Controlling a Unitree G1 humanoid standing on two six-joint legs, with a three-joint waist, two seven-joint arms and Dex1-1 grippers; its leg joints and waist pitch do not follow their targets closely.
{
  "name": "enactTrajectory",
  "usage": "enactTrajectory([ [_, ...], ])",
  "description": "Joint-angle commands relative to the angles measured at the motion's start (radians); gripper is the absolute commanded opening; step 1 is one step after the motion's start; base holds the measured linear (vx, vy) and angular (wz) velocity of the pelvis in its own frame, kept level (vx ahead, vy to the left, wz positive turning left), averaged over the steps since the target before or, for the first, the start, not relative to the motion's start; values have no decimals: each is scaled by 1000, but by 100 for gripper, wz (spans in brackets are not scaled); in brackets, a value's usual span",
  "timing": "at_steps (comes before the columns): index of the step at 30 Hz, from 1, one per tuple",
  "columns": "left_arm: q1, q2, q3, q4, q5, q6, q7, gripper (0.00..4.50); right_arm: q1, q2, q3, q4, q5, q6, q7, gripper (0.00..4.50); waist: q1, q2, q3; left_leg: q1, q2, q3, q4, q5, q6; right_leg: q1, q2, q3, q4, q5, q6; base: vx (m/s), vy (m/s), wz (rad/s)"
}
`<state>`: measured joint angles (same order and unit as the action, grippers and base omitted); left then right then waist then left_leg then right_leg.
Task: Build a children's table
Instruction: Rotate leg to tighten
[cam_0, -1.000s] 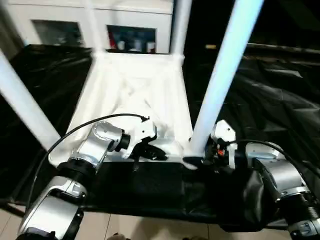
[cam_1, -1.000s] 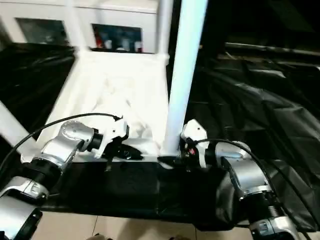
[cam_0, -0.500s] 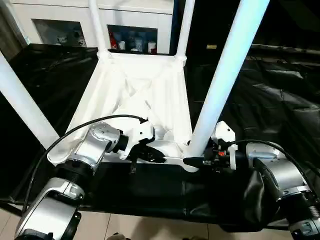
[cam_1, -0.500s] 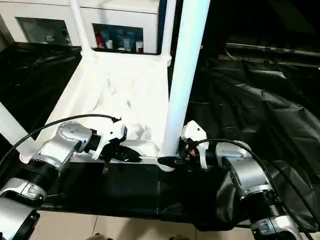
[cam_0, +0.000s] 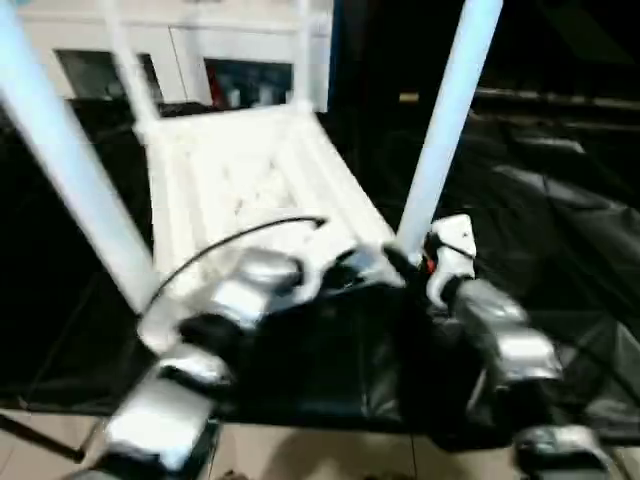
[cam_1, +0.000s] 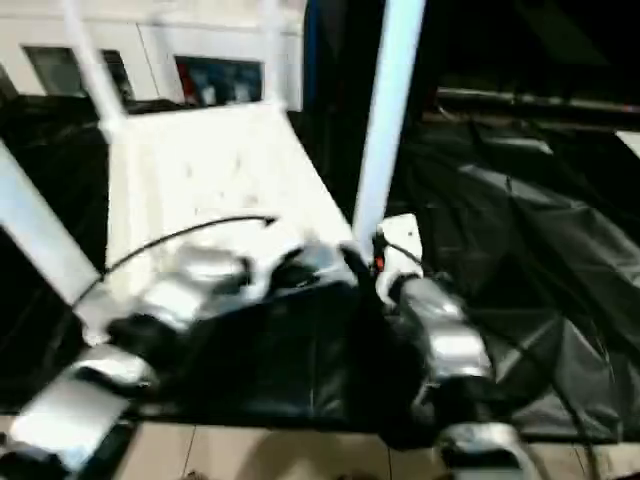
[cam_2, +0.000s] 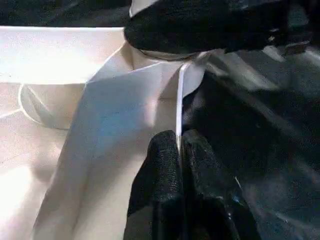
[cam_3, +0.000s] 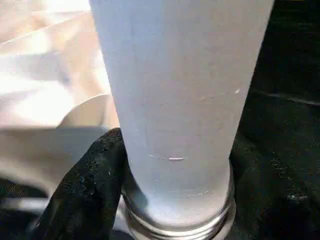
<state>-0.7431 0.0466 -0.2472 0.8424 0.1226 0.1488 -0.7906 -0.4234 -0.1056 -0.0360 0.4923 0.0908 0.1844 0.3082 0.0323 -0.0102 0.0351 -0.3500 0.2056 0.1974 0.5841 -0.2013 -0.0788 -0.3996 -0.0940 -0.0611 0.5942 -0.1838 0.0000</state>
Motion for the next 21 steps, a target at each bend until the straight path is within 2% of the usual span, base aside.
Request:
enactTrajectory([
  [1, 1, -94, -20, 15, -30, -16, 27, 0, 11, 74, 96, 40, -27, 15, 27, 269, -3, -14, -43, -2, 20, -13, -74, -206, 34, 36, -43, 38, -86, -318, -157, 0, 0, 0],
  [2, 0, -94, -24, 17, -26, -20, 23, 0, 9, 76, 104, 39, -36, 3, 30, 269, -2, -14, -44, -6, 19, -13, -73, -188, 45, 40, -43, 38, -81, -280, -166, 0, 0, 0],
  [4, -2, -93, -25, 23, -20, -25, 20, 0, 6, 83, 103, 41, -33, -6, 37, 269, -3, -14, -45, -6, 18, -11, -71, -179, 57, 40, -43, 38, -79, -252, -177, 0, 0, 0],
  [6, 0, -82, -24, 22, -16, -26, 9, 0, 1, 86, 90, 38, -9, 6, 49, 338, -2, -15, -43, -6, 18, -10, -71, -186, 69, 40, -44, 37, -82, -270, -180, 0, 0, 0],
  [8, 6, -67, -26, 13, -16, -27, -11, 0, -4, 73, 96, 33, -10, 4, 70, 338, -1, -13, -43, -3, 19, -10, -73, -200, 68, 38, -45, 38, -86, -308, -173, 0, 0, 0],
  [9, 15, -49, -30, 1, -16, -25, -40, 0, -5, 47, 118, 22, -25, -1, 105, 340, -2, -13, -42, -4, 19, -11, -74, -211, 65, 38, -45, 37, -88, -329, -165, 0, 0, 0],
  [11, 23, -32, -32, -8, -17, -23, -66, 0, -3, 26, 125, 6, -13, 8, 155, 340, -2, -13, -43, -4, 20, -12, -75, -215, 62, 39, -45, 37, -88, -333, -161, 0, 0, 0],
  [12, 38, 0, -40, -25, -20, -23, -121, 0, -2, 2, 109, -25, 40, 55, 237, 340, -2, -12, -44, -5, 21, -12, -75, -208, 66, 41, -45, 38, -85, -306, -167, 0, 0, 0],
  [14, 46, 19, -43, -36, -23, -24, -150, 0, 1, -22, 114, -43, 55, 63, 291, 340, -3, -11, -45, -9, 22, -13, -75, -192, 79, 45, -46, 38, -80, -264, -179, 0, 0, 0],
  [16, 54, 34, -45, -46, -27, -27, -178, 0, 5, -48, 124, -58, 61, 60, 340, 340, -3, -12, -45, -7, 22, -11, -72, -185, 84, 44, -46, 38, -79, -247, -193, 0, 0, 0],
  [18, 72, 83, -44, -67, -33, -30, -243, 0, 31, -146, 168, -121, 82, 59, 516, 340, -1, -14, -47, -8, 22, -11, -70, -172, 90, 50, -44, 37, -76, -225, -203, 0, 0, 0],
  [21, 87, 125, -49, -87, -42, -44, -312, 0, 49, -209, 192, -163, 91, 66, 630, 340, 1, -13, -46, -8, 25, -10, -70, -165, 103, 47, -46, 38, -72, -200, -220, 0, 0, 0],
])
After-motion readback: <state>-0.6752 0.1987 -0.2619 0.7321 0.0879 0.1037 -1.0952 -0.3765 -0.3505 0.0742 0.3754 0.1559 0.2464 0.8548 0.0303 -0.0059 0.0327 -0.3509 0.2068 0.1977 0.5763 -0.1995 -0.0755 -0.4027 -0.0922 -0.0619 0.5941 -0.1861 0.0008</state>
